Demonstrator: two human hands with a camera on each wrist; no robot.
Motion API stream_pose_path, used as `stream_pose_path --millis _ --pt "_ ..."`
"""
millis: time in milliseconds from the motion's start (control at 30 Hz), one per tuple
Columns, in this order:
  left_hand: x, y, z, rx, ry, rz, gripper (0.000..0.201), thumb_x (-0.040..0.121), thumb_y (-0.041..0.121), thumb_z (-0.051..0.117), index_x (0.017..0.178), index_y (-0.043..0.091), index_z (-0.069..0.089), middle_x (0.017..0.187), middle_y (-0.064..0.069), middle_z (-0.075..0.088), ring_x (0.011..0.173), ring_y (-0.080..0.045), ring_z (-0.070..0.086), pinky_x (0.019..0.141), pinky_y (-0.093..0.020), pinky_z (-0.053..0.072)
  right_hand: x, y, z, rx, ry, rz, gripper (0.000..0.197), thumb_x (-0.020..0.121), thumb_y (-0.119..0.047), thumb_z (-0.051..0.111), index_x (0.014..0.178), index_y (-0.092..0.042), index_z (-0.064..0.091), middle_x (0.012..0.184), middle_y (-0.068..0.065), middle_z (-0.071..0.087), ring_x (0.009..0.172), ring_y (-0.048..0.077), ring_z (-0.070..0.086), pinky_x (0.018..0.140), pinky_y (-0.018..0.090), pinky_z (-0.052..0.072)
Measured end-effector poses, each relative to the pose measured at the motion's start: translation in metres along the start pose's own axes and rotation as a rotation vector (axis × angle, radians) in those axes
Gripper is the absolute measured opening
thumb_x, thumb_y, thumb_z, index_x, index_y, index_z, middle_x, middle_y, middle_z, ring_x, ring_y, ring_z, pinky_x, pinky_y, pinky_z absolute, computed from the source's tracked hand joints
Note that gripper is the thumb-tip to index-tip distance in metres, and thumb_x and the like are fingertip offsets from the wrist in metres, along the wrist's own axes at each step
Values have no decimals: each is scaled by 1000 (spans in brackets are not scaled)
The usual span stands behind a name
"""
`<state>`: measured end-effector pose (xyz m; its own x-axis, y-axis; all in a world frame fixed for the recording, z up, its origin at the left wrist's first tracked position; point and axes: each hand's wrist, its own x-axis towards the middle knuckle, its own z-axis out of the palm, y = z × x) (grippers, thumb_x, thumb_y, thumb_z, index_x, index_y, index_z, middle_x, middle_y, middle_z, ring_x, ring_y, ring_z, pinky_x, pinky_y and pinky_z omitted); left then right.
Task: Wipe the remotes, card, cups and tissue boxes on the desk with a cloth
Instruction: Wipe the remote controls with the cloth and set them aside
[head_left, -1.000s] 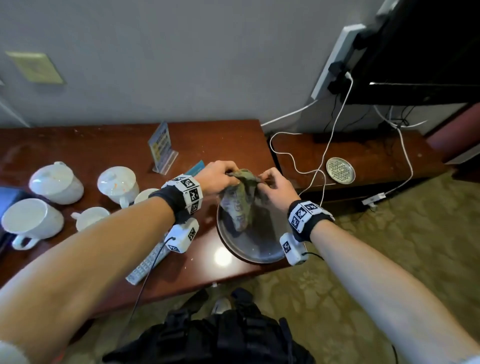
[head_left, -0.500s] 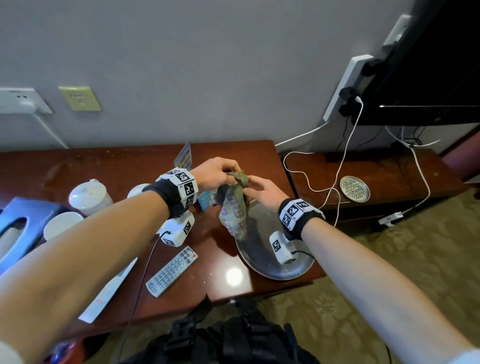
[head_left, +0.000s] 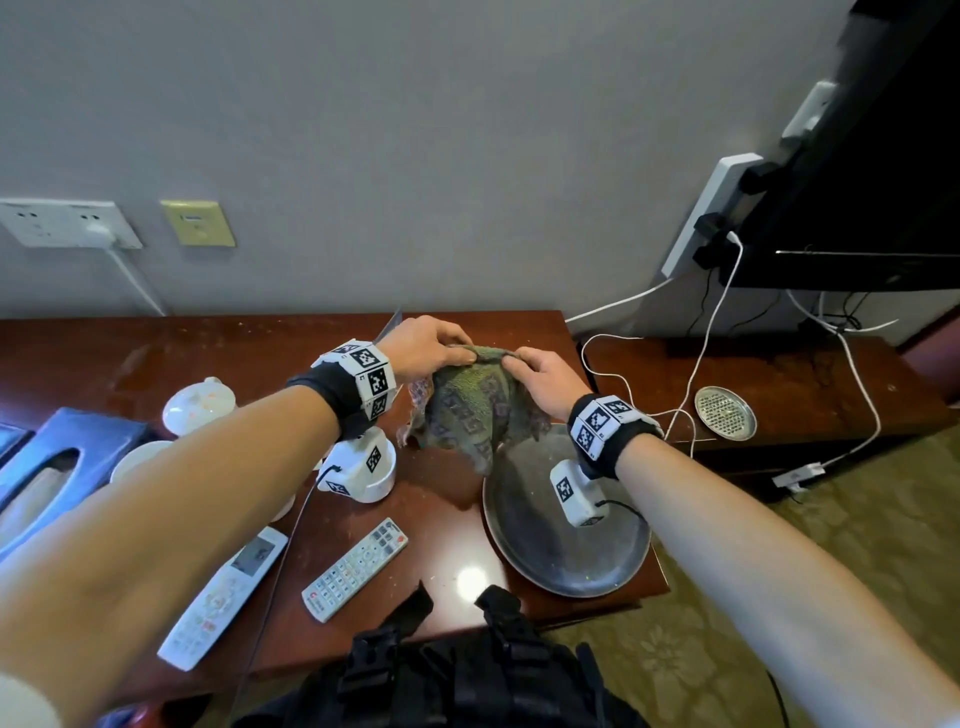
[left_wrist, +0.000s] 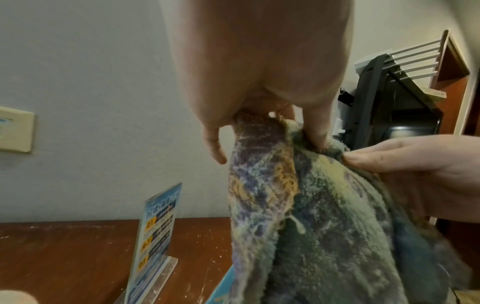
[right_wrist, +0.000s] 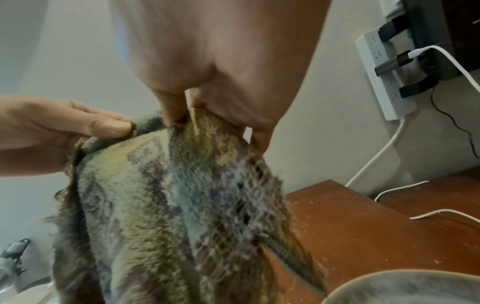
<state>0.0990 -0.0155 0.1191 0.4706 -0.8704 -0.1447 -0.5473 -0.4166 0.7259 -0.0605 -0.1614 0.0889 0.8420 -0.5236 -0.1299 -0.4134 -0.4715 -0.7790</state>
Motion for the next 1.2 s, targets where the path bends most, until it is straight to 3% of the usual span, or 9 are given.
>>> stream_pose_path --millis 133,267,433,633,767,900,1000,1100,1200 --pt "1 -2 -2 103 52 -29 17 92 41 67 100 28 75 99 5 73 96 -14 66 87 -32 53 2 4 -4 -39 35 3 26 98 -38 55 82 -20 65 85 2 69 81 19 61 76 35 47" --pt "0 -4 7 130 86 -36 20 94 42 64 101 28 75 101 5 72 94 -16 66 77 -29 50 4 6 -3 -67 92 32 25 96 -42 55 81 -26 66 86 -1 70 87 23 64 81 39 50" --pt "7 -11 21 -24 57 -84 11 94 37 64 98 32 72 101 1 74 94 -19 68 89 -38 54 5 11 4 -61 198 -12 30 90 -55 50 90 -33 71 95 -7 73 97 25 64 90 42 50" --pt "11 3 35 -435 106 -202 14 100 12 56 110 9 66 92 -9 67 71 -16 62 57 -23 54 -8 8 20 166 230 41 29 91 -43 63 115 -30 72 115 -9 71 114 14 62 104 39 46" --pt "8 8 36 -608 75 -227 27 95 25 65 112 5 66 98 -11 71 84 -23 70 66 -26 59 -20 4 33 267 138 50 36 90 -29 69 126 -28 65 122 -7 68 113 9 61 105 35 46" --pt "8 0 34 -538 116 -227 8 88 11 71 95 12 71 99 -12 73 92 -26 71 84 -37 59 -26 12 36 343 54 27 40 89 -10 68 127 -24 65 121 -7 67 114 10 62 105 36 47" --pt "7 -3 32 -461 144 -211 21 88 3 63 83 21 70 92 -7 71 88 -23 67 82 -36 56 -29 15 32 346 119 27 30 92 -13 64 118 -26 70 119 -5 70 114 9 61 106 37 47" --pt "2 -1 29 -442 104 -149 23 91 1 59 87 21 69 95 -5 70 86 -18 65 76 -30 53 -24 16 27 367 203 81 37 91 -16 67 128 -21 64 124 -4 66 115 9 58 108 37 44" --pt "-2 0 26 -448 65 -109 27 92 -2 54 90 21 68 98 -9 69 89 -23 65 82 -39 54 -18 15 28 445 66 81 54 89 -18 69 139 -30 52 136 -3 57 125 14 52 108 36 41"
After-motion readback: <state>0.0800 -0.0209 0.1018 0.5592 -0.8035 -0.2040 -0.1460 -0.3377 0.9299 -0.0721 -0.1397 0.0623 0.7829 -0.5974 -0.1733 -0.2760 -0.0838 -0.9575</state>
